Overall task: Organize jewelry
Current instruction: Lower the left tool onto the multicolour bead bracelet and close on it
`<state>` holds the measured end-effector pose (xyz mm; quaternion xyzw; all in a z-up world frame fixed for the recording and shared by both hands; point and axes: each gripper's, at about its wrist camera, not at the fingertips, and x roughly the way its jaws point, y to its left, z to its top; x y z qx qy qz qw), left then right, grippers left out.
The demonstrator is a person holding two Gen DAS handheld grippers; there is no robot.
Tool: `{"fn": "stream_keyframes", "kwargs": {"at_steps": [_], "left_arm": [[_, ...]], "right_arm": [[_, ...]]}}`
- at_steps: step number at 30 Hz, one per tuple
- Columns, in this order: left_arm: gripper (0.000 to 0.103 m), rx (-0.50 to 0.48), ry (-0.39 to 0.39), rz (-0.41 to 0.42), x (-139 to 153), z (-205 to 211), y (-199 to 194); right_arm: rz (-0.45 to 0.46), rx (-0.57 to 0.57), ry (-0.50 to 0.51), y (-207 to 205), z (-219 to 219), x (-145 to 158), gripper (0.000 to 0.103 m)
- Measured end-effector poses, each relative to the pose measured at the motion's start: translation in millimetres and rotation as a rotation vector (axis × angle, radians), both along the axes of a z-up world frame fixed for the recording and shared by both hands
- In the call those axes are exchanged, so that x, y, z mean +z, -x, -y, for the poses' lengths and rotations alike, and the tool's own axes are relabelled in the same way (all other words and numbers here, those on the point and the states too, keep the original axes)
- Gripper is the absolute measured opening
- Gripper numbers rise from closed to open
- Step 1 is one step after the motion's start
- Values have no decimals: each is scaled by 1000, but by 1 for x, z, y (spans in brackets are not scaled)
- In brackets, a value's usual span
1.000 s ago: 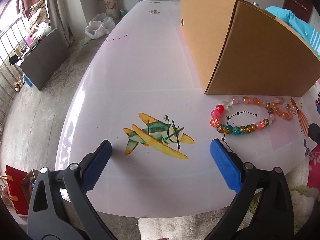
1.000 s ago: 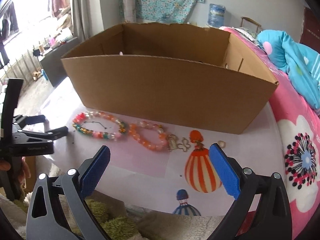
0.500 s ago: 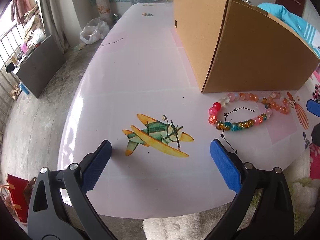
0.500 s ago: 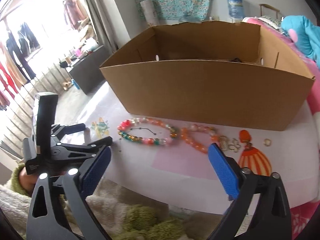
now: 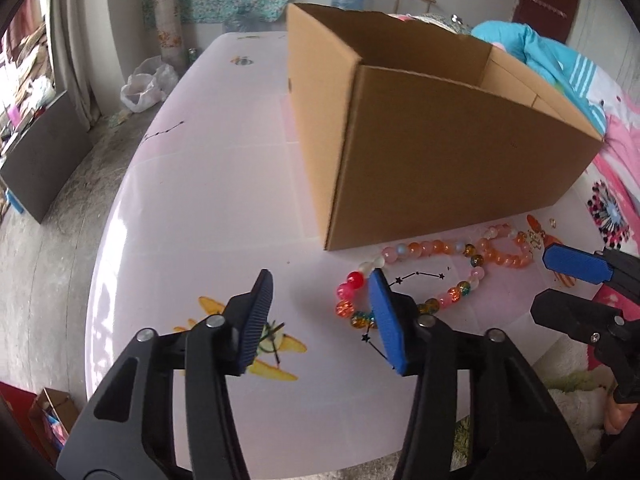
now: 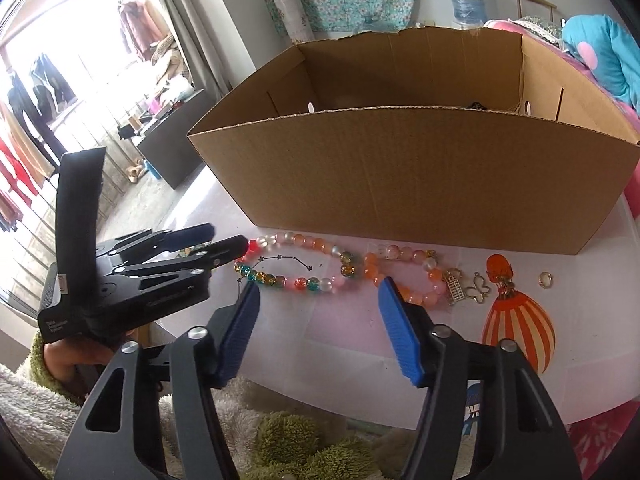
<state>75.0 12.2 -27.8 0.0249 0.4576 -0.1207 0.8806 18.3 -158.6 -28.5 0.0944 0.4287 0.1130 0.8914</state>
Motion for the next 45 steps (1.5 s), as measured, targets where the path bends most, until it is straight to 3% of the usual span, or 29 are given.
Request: {"fn": "stream_keyframes", "kwargs": {"at_steps": [3,11,23,36,45], "left_arm": [[42,-30,-42,-24,-7,11,1],[42,-45,-84,-27,-10,8,17],[42,-22,-54,-28,-6,-1,18],[42,-47,-37,-20,-7,3,19],[41,-62,-30,-17,-7,9,21]], "right_arm": [[-1,-1,0,0,1,0,51],[-4,10,-6,0,-1,-2,45],[-45,48,-13,-24,-13,-11,25],[-104,58,65,-44,-32,-27,20],[-116,67,95,-50,-42,-29,10]]}}
